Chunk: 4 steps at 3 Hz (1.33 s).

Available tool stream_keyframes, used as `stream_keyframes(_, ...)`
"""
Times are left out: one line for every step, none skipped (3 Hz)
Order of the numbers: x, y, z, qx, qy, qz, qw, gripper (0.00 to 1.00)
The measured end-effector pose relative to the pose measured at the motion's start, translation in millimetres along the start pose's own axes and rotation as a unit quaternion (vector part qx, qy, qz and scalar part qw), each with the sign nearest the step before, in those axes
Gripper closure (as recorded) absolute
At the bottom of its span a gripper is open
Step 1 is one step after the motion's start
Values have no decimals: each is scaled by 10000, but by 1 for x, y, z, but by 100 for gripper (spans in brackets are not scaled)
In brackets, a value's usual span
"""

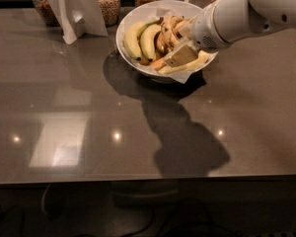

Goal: Pick banana from white bowl

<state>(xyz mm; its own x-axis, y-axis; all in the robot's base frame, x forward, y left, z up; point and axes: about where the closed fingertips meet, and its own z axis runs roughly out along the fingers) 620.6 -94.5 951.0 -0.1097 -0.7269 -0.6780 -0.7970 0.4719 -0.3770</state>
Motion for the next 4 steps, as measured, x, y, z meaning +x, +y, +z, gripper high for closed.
stream_keyframes(1,-13,9,90,-2,80,9999,37)
stream_keyframes(4,-25,15,165,14,167,9997,38)
stream_keyframes(5,-34,23,204,19,248,9995,38)
stream_keyframes(5,-40,35,171,13,322,9993,39)
